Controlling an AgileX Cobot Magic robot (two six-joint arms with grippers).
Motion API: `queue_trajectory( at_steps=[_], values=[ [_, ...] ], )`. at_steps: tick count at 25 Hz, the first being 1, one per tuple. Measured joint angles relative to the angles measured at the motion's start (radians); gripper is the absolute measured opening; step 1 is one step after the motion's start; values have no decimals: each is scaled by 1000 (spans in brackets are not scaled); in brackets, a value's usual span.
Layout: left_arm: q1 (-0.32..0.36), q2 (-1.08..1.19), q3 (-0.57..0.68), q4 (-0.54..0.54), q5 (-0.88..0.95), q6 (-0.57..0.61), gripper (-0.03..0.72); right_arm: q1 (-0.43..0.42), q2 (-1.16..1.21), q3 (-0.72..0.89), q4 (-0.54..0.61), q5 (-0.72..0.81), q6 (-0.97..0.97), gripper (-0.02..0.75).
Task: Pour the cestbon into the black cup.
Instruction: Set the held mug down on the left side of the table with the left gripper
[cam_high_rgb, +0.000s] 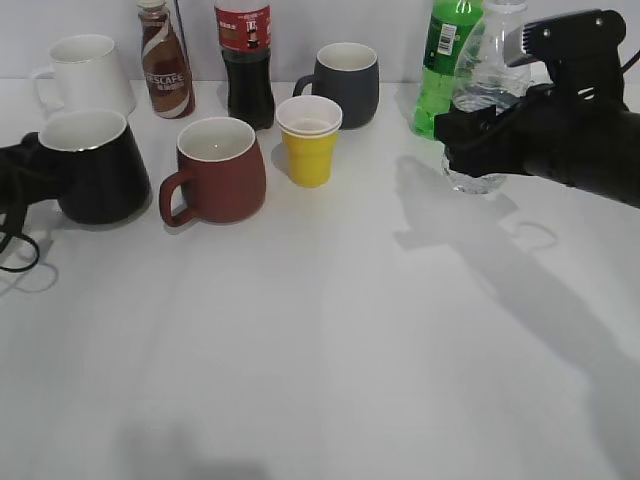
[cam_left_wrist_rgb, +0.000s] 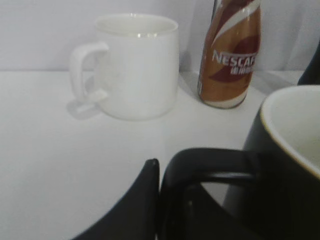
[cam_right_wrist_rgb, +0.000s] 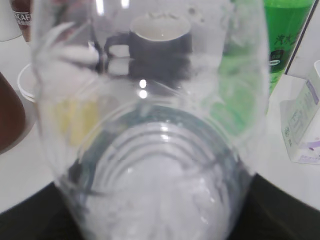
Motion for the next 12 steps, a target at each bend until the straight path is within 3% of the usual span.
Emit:
queue_trajectory(
  at_steps=[12],
  values=[
    [0, 7, -1, -1, 29, -6, 83, 0, 0, 0, 3, -4, 2, 457]
  ],
)
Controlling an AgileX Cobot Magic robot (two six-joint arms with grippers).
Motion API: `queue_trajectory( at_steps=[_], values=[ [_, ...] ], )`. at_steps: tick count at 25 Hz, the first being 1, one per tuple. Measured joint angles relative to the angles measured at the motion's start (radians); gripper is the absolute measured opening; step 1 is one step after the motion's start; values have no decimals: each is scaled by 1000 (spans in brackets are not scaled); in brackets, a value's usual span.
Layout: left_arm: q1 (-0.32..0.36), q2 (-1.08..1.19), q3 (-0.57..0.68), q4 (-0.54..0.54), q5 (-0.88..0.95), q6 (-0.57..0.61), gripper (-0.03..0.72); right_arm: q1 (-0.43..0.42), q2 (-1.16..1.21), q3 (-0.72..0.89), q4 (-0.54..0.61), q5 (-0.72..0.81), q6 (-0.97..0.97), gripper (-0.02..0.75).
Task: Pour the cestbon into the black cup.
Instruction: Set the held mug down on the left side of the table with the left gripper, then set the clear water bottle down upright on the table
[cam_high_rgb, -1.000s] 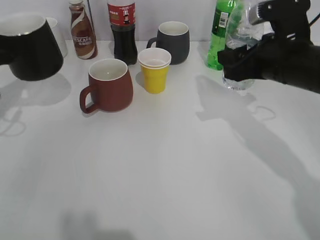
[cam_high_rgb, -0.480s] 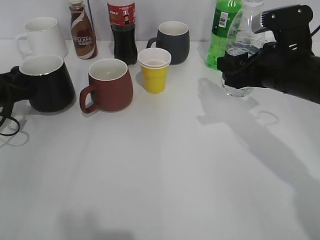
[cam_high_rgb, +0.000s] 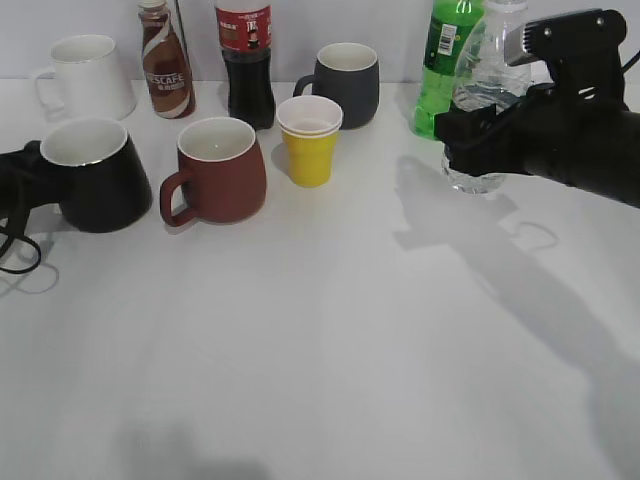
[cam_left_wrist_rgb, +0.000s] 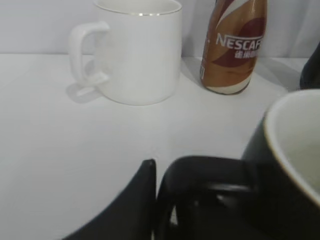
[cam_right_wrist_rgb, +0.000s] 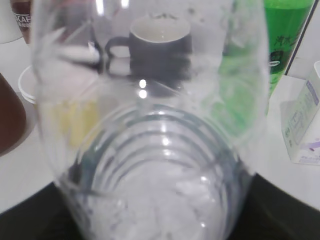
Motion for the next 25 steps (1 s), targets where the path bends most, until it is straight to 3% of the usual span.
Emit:
queue_trajectory(
  at_steps=[8, 16, 25],
  values=[
    [0, -2, 6, -9, -9, -11, 270, 0, 0, 1, 3, -15, 1, 457],
    [1, -5, 103, -33, -162, -1, 285, 0, 0, 1, 6, -16, 4, 457],
    [28, -89, 240, -68, -182, 19, 286, -42, 15, 1, 77, -57, 6, 457]
  ],
)
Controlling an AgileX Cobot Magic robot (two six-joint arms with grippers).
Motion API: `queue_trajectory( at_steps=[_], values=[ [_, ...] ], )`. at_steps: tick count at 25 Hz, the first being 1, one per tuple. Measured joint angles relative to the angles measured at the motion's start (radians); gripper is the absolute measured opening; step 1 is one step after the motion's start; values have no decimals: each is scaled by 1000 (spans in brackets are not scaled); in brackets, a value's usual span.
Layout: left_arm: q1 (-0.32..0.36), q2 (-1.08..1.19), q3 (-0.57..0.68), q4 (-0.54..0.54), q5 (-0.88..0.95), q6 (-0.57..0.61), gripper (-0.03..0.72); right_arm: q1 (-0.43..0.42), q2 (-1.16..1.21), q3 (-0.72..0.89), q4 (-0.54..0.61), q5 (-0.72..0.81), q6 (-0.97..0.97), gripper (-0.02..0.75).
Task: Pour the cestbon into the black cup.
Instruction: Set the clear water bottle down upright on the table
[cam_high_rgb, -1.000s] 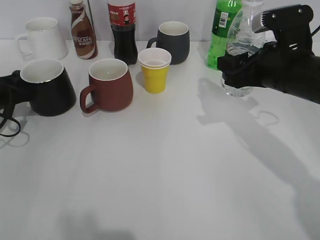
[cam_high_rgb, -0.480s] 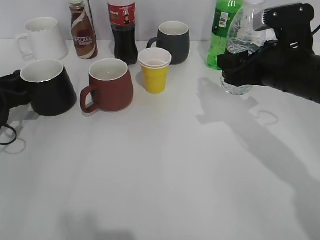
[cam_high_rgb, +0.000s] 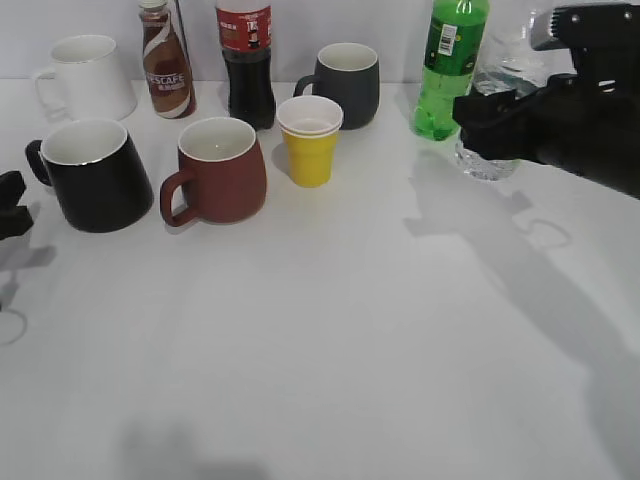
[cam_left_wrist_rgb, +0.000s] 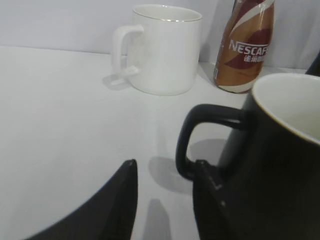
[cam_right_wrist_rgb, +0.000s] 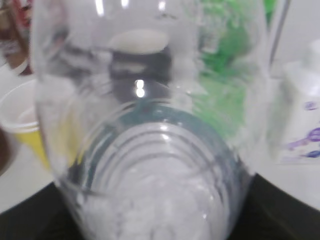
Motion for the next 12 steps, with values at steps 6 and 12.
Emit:
queue_trajectory(
  at_steps=[6, 12],
  values=[
    [0, -86, 98, -1, 0, 11, 286, -28, 125, 0, 13, -110, -37, 457],
    [0, -151, 110, 0, -1, 15, 286, -28, 273, 0, 11, -195, -43, 457]
  ],
)
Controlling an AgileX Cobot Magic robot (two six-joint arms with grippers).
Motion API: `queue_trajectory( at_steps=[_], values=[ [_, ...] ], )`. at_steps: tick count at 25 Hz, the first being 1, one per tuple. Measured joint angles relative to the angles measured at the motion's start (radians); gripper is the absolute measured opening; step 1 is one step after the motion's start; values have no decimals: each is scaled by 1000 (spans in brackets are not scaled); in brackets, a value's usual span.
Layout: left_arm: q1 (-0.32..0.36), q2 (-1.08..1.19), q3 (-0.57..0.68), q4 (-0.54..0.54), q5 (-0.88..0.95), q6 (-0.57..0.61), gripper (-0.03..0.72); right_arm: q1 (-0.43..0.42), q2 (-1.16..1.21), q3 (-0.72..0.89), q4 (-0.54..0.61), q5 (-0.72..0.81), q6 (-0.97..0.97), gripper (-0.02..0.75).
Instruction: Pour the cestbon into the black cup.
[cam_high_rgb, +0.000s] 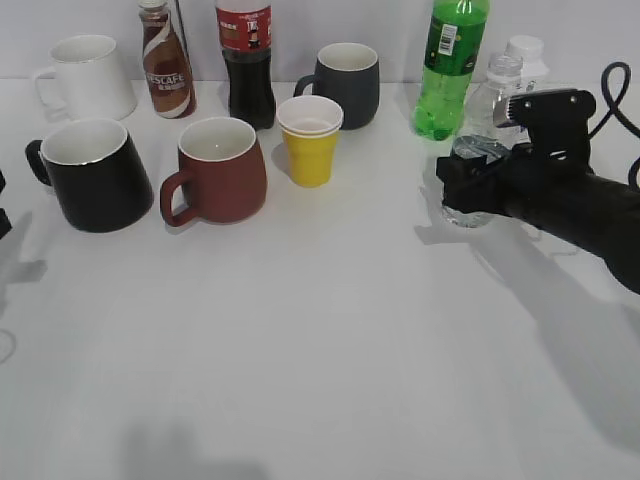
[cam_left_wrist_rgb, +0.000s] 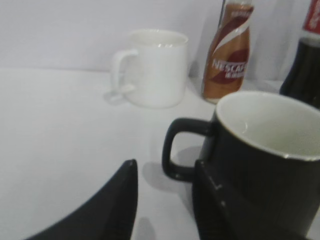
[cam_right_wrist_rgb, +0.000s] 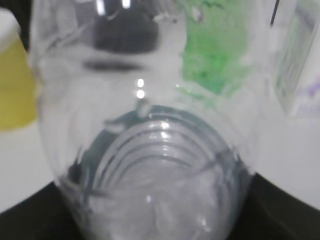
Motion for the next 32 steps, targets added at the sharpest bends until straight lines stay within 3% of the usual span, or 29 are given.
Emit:
queue_trajectory(
  at_steps=[7, 12, 19, 22, 24, 27, 32],
  values=[
    [0, -35, 0, 21, -5, 1, 286, 0, 37, 45, -21, -162, -23, 463],
    [0, -35, 0, 51, -5, 1, 286, 0, 38, 79, -45, -314, -35, 647],
    [0, -107, 0, 54, -2, 1, 285, 0, -37, 81, -41, -326, -48, 686],
    [0, -216, 0, 55, 39, 1, 285, 0, -172, 80, -50, -211, -51, 686],
    [0, -316, -2, 56, 167, -4, 285, 0, -290, 71, -58, -44, -51, 683],
    [-14, -510, -69, 70, 509, -56, 285, 0, -449, 42, -94, 217, -52, 661],
    [-93, -786, -283, 88, 1142, -115, 288, 34, -700, 22, -109, 582, -40, 634]
  ],
)
